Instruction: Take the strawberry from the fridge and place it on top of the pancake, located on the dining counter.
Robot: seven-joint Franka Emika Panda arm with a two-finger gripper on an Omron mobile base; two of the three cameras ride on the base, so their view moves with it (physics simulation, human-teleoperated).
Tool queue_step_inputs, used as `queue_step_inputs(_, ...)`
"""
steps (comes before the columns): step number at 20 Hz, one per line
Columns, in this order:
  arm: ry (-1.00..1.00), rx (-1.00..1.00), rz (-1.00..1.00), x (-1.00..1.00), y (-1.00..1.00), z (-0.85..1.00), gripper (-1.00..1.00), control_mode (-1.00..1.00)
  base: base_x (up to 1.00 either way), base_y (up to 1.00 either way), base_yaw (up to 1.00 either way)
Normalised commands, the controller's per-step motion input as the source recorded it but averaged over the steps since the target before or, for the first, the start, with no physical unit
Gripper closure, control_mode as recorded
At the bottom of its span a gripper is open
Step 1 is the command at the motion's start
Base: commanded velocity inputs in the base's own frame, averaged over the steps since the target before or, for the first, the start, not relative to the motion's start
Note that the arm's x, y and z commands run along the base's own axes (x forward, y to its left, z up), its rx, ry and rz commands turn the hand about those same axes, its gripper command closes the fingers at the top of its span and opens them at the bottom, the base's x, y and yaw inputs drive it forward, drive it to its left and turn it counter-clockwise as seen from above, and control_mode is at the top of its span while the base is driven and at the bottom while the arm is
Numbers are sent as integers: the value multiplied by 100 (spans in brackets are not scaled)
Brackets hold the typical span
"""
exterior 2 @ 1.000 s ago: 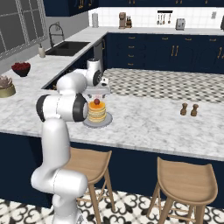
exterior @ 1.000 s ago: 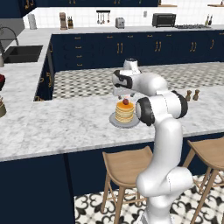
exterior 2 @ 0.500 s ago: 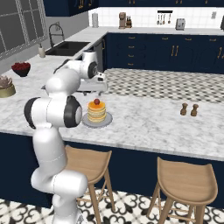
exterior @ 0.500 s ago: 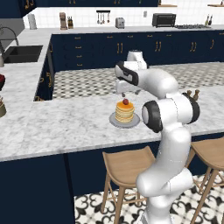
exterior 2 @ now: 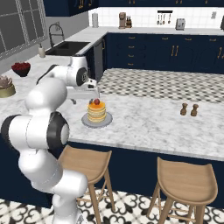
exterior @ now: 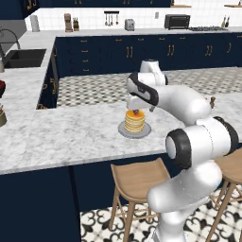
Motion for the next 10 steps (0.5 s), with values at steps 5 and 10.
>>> queue_step_inputs(5,-6,-2,8,-100,46,0,-100,-100,0,0,0)
queue_step_inputs(10,-15,0,6,-100,39,0,-100,-100,0,0,0)
